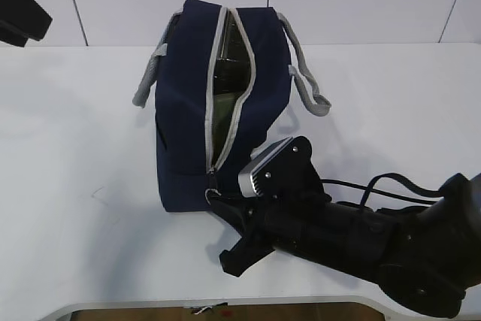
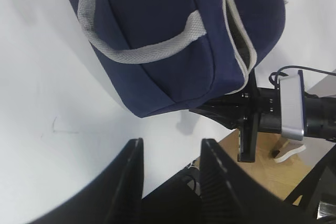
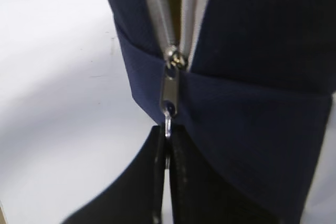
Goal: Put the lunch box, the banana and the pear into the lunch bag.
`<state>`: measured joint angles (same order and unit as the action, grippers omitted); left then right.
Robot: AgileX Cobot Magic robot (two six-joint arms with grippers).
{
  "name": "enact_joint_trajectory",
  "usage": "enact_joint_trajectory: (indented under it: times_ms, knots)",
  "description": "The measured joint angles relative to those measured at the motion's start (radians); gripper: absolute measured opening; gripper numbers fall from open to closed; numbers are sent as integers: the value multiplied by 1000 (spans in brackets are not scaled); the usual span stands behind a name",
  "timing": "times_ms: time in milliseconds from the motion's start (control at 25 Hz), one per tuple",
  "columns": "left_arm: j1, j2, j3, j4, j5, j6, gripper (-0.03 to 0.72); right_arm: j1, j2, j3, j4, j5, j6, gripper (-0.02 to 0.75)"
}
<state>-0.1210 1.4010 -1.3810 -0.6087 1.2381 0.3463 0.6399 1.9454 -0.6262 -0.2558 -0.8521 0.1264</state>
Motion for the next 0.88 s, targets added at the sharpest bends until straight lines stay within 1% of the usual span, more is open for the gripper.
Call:
enact_joint_trajectory:
  times_ms: [40,400,680,880]
  knots:
    - [0,0,0,-2,0,0,273,0,0,0,2,0,0,17]
    - [0,0,0,-6,0,0,273,0,0,0,-9,9,78,17]
    - [0,0,0,-7,0,0,272,0,-95,0,-60,109,112,17]
    - [0,0,0,-7,0,0,272,0,-180,0,-104,228,131,17]
